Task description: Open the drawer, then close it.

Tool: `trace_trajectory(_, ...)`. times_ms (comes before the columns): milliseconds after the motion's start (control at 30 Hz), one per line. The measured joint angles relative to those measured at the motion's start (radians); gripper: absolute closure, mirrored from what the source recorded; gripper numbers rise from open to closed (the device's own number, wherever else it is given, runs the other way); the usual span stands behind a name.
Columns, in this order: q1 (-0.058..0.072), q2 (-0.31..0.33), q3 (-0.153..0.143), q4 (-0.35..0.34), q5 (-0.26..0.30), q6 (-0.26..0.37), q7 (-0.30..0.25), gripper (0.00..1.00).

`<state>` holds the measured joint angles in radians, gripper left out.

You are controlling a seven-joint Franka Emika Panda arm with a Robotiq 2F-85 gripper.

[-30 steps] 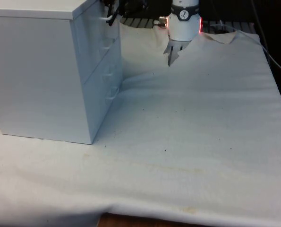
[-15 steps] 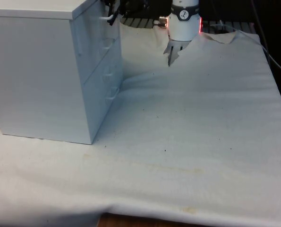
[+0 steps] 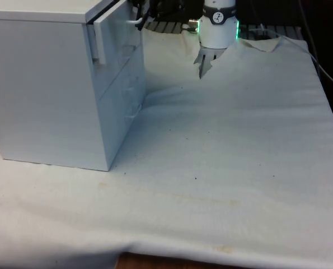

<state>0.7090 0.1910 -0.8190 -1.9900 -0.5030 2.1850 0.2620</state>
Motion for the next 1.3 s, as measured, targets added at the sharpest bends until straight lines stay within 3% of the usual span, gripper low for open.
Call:
trace_trajectory(367, 0.005, -0.001, 0.005, 0.000, 0.001, -0.002, 0.009, 1.00)
trace_trajectory(933, 0.016, -0.016, 0.069, 0.016, 0.002, -0.033, 0.083, 1.00)
trace_trajectory(1067, 0.017, -0.005, 0.099, 0.026, 0.002, -0.049, 0.110, 1.00)
trace_trajectory(1300, 0.018, 0.026, 0.127, 0.053, 0.001, -0.076, 0.137, 1.00)
